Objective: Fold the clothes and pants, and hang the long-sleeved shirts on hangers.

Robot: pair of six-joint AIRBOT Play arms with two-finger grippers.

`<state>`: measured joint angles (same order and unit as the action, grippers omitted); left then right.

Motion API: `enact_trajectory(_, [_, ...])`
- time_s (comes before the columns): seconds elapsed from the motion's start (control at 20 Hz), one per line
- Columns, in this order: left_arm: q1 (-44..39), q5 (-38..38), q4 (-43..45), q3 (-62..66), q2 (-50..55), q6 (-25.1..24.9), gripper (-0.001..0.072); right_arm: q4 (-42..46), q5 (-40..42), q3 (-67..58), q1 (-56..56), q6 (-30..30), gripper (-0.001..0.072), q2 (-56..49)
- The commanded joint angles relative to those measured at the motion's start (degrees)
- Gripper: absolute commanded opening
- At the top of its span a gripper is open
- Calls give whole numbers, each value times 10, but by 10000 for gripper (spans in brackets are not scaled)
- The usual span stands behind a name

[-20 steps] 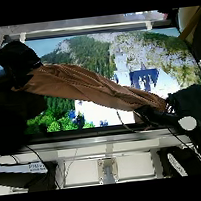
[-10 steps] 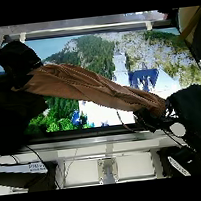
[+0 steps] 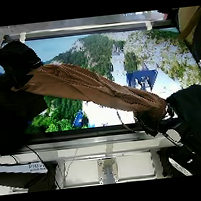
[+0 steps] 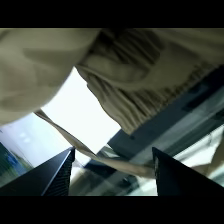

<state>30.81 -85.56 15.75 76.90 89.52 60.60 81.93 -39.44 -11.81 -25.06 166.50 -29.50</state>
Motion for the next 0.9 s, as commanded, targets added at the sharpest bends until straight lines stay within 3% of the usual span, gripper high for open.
enact_trajectory(0.0, [0, 0, 0, 0, 0, -2, 441, 19, 64, 20, -3, 55, 555, -13])
enact_trajectory(0.25, [0, 0, 0, 0, 0, -2, 441, -25, 59, 21, -4, 35, 555, -38])
enact_trajectory(0.55, [0, 0, 0, 0, 0, -2, 441, -7, 63, 23, -4, 36, 554, -57])
enact_trajectory(0.65, [0, 0, 0, 0, 0, -2, 441, -7, 102, 23, -3, 36, 552, -84])
enact_trajectory(0.7, [0, 0, 0, 0, 0, -2, 441, -7, 135, 23, -3, 36, 540, -98])
enact_trajectory(0.8, [0, 0, 0, 0, 0, -2, 442, 1, 176, 23, -3, 41, 385, -122])
enact_trajectory(0.85, [0, 0, 0, 0, 0, -2, 441, 3, 180, 23, -3, 41, 373, -131])
